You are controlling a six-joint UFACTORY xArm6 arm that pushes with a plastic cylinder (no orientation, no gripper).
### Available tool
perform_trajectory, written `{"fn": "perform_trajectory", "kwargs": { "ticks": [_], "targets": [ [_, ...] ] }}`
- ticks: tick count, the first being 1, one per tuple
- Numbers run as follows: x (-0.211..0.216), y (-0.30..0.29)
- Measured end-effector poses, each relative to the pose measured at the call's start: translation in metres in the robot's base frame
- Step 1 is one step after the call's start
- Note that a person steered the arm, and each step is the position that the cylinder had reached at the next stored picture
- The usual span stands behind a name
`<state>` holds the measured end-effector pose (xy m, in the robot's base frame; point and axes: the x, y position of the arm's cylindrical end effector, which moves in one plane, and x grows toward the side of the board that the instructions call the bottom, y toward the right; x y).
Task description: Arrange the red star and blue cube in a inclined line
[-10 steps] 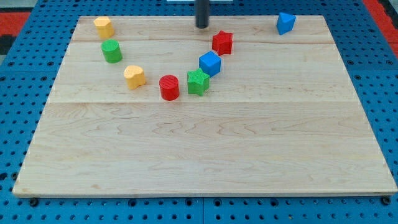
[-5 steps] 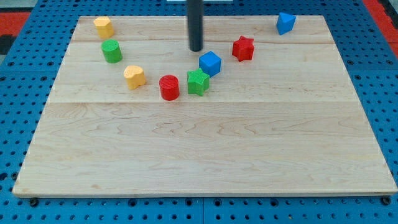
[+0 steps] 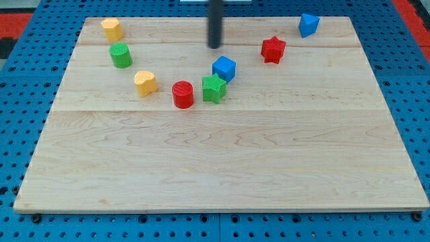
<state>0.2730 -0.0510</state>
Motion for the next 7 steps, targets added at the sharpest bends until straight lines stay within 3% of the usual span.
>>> {"fn": "perform_trajectory", "kwargs": {
  "ticks": [1,2,5,6,7],
  "targets": [
    [0.058,-0.012],
    [0.094,0.03],
    [0.093,0.05],
    [0.076,-0.011],
    [0.126,0.012]
  ]
}}
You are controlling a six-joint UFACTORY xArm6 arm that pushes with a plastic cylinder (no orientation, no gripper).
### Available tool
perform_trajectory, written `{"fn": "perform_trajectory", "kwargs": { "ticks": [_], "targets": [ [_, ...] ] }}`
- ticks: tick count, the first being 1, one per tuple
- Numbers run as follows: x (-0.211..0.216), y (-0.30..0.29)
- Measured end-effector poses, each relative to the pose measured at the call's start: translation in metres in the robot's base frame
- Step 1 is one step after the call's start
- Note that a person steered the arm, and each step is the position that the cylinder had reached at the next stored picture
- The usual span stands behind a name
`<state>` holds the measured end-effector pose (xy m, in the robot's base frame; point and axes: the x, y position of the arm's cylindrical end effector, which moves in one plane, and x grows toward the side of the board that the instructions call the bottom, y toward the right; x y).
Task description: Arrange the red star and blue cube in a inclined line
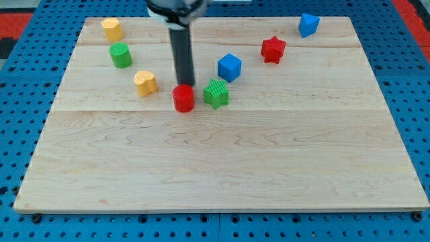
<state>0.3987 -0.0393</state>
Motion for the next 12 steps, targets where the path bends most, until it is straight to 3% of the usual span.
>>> {"fn": "perform_trajectory", "kwargs": {
  "ticks": [3,4,5,6,7,8,9,10,11,12],
  "targets": [
    [0.091,0.023],
    [0.081,0.064],
    [0.044,0.091],
    [0.029,0.009],
    [0.024,0.046],
    [-0.037,0.061],
    [-0.054,-0.033],
    [-0.059,-0.048],
    [-0.102,-0.009],
    [-0.077,0.067]
  ]
}}
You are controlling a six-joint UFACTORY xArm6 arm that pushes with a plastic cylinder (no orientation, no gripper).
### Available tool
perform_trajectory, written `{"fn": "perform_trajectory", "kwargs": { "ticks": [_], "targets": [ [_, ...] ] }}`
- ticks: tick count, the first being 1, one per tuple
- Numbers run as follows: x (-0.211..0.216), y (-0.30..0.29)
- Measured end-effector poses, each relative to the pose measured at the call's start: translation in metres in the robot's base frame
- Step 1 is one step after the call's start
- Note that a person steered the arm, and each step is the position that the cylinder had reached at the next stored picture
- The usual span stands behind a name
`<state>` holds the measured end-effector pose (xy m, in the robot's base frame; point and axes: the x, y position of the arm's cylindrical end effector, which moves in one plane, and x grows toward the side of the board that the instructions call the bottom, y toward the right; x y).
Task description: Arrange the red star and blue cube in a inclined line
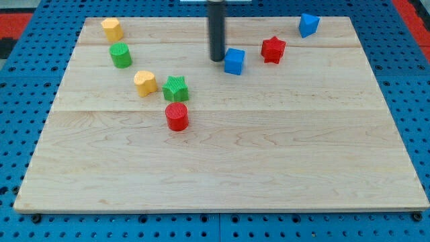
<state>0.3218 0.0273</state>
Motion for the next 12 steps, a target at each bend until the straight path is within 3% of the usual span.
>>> {"fn": "perform_trajectory", "kwargs": {
  "ticks": [1,2,4,7,8,9,10,11,12],
  "targets": [
    [-0.004,-0.022],
    [-0.017,0.056],
    [-0.047,0.061],
    [0.015,-0.073],
    [0.042,-0.051],
    [0.089,0.054],
    [0.085,0.115],
    [0.046,0.108],
    [0.033,0.062]
  ]
}}
